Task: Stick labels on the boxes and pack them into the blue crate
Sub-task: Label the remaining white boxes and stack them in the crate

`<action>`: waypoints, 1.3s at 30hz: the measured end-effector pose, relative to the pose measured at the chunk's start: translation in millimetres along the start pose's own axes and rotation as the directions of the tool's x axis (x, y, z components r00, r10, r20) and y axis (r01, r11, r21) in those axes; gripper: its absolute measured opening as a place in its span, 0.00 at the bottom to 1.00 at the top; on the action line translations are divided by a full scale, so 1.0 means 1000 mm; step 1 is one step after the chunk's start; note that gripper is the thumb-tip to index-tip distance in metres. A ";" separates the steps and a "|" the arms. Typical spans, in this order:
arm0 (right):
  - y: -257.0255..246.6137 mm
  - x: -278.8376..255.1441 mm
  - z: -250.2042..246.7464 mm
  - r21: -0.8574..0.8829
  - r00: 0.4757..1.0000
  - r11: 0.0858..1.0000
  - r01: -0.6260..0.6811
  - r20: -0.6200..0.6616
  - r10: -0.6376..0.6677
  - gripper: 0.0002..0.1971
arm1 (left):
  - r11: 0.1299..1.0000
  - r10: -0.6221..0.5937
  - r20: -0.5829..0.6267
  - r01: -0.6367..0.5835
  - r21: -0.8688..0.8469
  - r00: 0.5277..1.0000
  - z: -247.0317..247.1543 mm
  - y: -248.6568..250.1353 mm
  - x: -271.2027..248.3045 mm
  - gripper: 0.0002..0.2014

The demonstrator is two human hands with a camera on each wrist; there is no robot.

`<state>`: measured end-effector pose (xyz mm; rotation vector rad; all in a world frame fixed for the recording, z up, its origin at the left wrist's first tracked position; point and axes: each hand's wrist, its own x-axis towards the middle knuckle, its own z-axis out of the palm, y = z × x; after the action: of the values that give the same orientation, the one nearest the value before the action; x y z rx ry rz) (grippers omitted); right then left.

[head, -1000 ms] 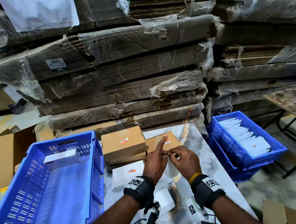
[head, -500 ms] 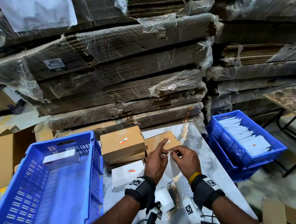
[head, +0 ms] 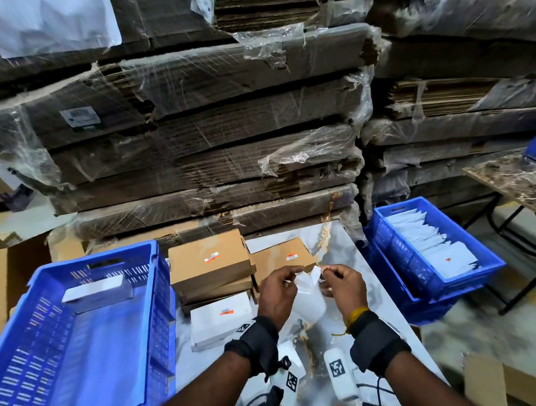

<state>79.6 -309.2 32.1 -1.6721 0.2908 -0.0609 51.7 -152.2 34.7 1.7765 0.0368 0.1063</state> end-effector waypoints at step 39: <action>0.064 0.005 -0.041 -0.636 0.918 0.689 0.349 0.378 -0.117 0.09 | 0.816 -0.531 -0.153 0.551 0.173 0.834 0.074 -0.079 -0.002 0.10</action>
<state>65.9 -356.0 -26.0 -2.4387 -0.1860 0.1396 58.7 -207.7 -57.4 1.9050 0.6483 -0.2352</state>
